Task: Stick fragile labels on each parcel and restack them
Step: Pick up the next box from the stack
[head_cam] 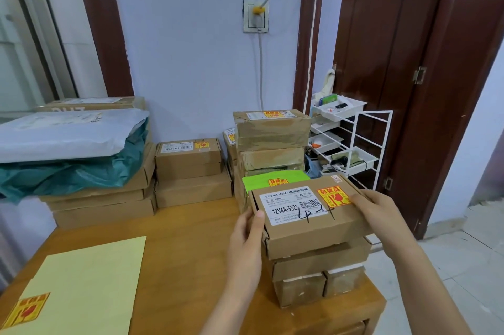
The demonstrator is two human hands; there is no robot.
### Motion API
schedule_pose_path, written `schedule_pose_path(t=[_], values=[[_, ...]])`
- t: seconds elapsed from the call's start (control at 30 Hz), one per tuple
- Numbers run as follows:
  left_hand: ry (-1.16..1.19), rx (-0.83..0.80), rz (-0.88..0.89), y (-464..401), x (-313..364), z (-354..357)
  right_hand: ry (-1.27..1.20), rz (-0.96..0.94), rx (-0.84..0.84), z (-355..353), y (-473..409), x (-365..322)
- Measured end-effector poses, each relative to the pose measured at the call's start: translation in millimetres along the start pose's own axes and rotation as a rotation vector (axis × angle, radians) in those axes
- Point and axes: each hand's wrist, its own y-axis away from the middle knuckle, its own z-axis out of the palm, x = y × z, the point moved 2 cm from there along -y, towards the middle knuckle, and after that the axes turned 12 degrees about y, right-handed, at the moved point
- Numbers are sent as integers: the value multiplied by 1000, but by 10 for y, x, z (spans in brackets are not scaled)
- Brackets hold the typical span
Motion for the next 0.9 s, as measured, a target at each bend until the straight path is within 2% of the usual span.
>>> schedule_pose_path(t=[0.37, 0.67, 0.9], values=[[-6, 38, -13, 48, 76, -24, -17, 10, -9, 43, 52, 6], [130, 78, -56, -17, 234, -230, -83, -75, -28, 270, 96, -228], [87, 174, 4, -150, 443, -560, -165, -136, -127, 558, 69, -465]])
